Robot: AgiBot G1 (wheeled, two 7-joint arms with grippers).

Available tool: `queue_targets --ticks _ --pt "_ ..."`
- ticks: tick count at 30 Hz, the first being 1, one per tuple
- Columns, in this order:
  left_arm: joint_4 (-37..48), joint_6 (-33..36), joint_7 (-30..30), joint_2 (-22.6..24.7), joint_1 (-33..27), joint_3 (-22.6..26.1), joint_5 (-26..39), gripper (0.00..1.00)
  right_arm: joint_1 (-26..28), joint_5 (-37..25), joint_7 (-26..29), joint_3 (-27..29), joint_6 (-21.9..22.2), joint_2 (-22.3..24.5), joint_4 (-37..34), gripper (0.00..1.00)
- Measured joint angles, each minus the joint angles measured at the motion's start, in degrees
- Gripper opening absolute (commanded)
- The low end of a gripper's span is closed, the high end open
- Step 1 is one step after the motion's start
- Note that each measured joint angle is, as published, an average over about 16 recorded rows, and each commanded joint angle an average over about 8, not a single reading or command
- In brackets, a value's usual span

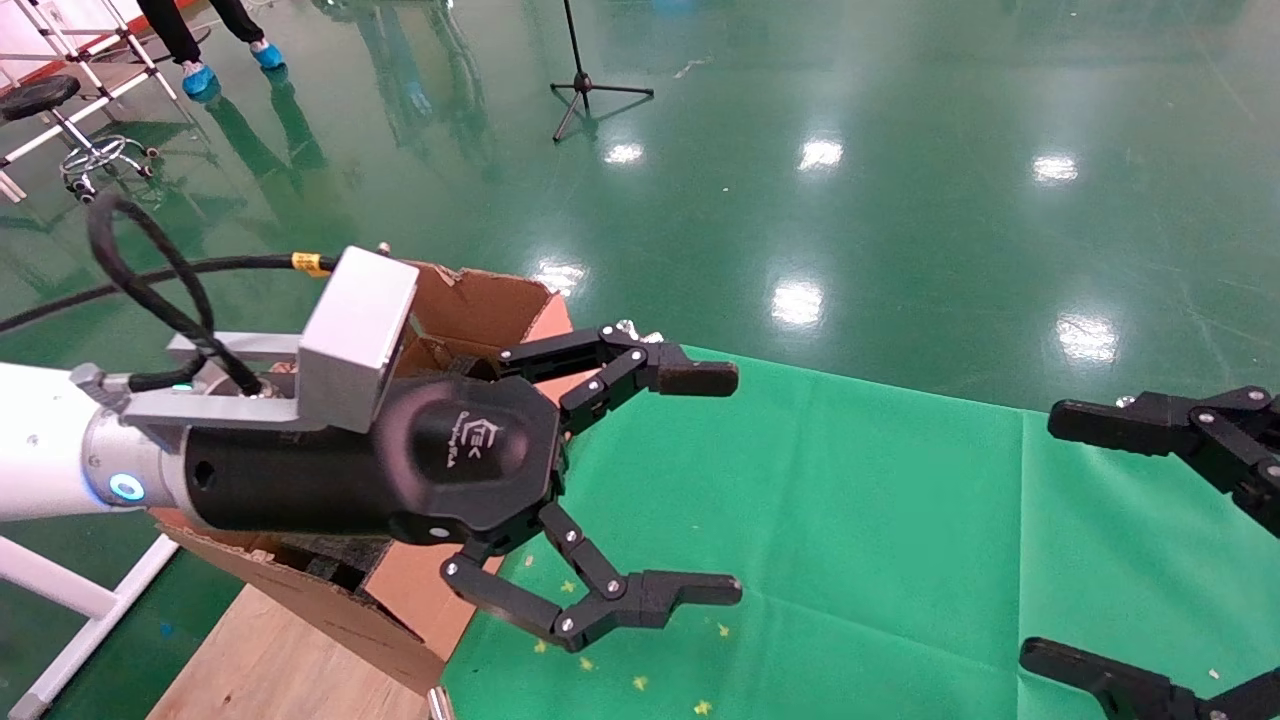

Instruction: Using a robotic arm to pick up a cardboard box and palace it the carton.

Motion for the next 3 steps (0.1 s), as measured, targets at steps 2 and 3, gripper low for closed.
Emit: queue_targets --ticks 2,3 --pt "0.0 0.0 0.0 0.0 0.0 0.0 0.0 1.0 0.0 0.0 0.0 0.0 0.0 0.0 0.0 1.0" --pt "0.0 0.0 0.0 0.0 0.0 0.0 0.0 1.0 0.0 0.0 0.0 0.0 0.0 0.0 0.0 1.0"
